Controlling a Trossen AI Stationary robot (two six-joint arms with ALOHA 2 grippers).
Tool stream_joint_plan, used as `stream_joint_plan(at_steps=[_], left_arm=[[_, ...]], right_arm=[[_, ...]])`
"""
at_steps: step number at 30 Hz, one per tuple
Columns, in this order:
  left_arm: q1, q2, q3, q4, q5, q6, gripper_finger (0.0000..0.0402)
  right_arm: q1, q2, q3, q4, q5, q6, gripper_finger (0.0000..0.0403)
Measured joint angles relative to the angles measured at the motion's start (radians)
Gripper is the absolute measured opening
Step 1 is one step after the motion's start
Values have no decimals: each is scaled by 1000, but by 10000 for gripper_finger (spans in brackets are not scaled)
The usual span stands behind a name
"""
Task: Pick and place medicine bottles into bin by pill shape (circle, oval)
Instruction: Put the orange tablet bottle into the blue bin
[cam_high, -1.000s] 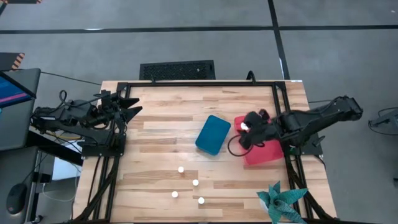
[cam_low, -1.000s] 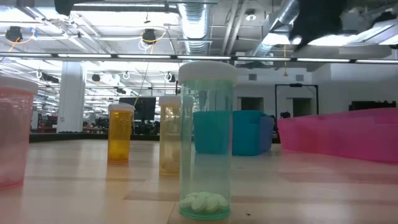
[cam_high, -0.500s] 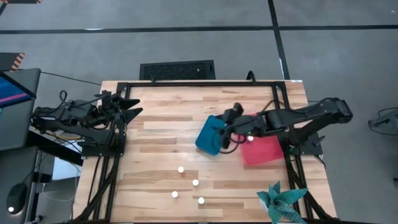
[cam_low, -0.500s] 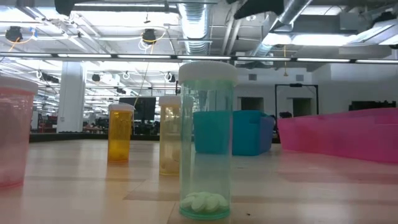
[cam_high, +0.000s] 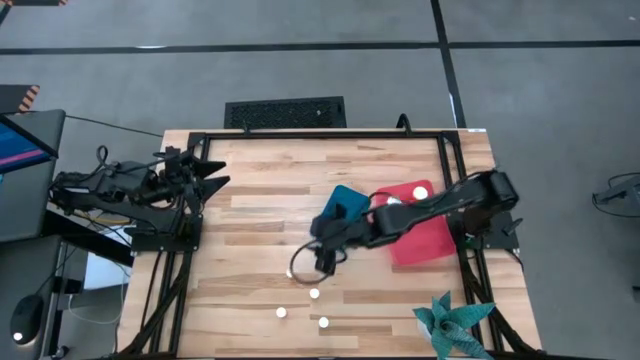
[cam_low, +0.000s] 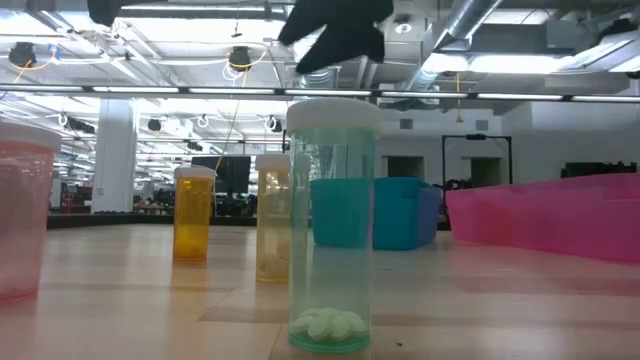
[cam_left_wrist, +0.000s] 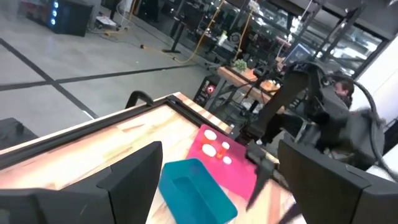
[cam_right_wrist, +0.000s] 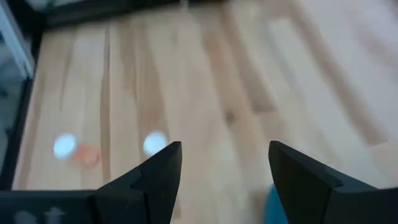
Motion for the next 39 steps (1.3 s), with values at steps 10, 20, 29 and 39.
stream_joint_plan(at_steps=[10,20,29,39], left_arm=[[0,0,0,-7,35,16,312],[0,0,0,-33,36,7,312],[0,0,0,-51,36,-1,312],[0,0,0,-50,36,0,312]], right_arm=[[43,189,76,241,-101,-119,249],[10,299,70,292,-187,-216,249],[15,356,74,331,-219,-210,249],[18,355,63,335,-211,-230,249]])
